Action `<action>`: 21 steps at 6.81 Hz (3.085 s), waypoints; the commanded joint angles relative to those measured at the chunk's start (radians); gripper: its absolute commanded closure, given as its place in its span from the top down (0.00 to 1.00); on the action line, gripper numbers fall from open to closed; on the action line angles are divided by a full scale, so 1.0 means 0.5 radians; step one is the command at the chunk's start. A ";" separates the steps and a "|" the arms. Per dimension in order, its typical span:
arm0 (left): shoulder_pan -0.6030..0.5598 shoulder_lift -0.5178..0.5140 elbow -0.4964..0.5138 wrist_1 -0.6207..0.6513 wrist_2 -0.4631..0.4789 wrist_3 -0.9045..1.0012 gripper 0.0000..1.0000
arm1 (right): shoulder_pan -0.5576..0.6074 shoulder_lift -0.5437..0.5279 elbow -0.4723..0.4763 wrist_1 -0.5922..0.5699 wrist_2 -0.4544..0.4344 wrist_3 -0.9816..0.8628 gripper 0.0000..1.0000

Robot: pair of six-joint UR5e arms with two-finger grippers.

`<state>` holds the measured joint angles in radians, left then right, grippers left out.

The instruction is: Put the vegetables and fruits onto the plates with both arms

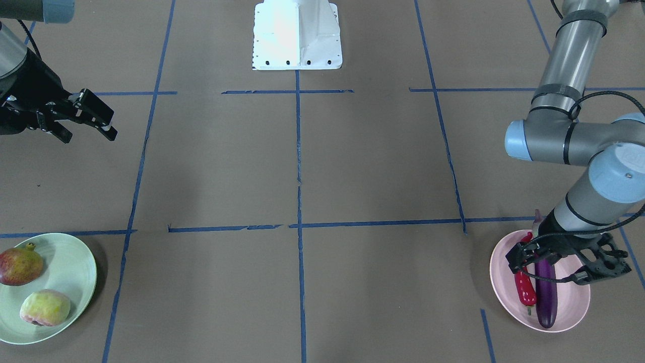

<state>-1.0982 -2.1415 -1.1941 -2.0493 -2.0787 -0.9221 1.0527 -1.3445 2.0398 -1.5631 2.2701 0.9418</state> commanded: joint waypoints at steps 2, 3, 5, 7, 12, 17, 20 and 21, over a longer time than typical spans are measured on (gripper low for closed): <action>-0.229 0.284 -0.344 0.024 -0.306 0.574 0.89 | 0.241 -0.203 -0.021 -0.028 0.016 -0.344 1.00; -0.330 0.440 -0.427 0.024 -0.404 0.823 0.89 | 0.330 -0.313 -0.027 -0.055 0.034 -0.571 1.00; -0.533 0.641 -0.501 0.027 -0.487 1.208 0.89 | 0.541 -0.370 -0.012 -0.351 0.113 -0.983 1.00; -0.626 0.773 -0.636 0.274 -0.509 1.530 0.89 | 0.655 -0.373 -0.005 -0.594 0.114 -1.336 1.00; -0.825 1.015 -0.894 0.991 -0.753 1.970 0.93 | 0.784 -0.593 -0.060 -0.737 0.117 -1.976 1.00; -0.859 1.503 -1.299 1.033 -0.754 1.964 1.00 | 1.122 -0.937 -0.269 -0.727 0.123 -2.606 1.00; -0.847 1.500 -1.403 1.236 -0.633 2.040 1.00 | 1.162 -0.980 -0.263 -0.562 0.120 -2.638 1.00; -0.850 1.522 -1.443 1.254 -0.620 2.047 1.00 | 1.162 -1.020 -0.251 -0.555 0.123 -2.641 1.00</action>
<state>-1.5218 -1.3925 -1.8918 -1.4321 -2.4083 0.0897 1.6314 -1.8355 1.9110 -1.8564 2.3307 -0.3776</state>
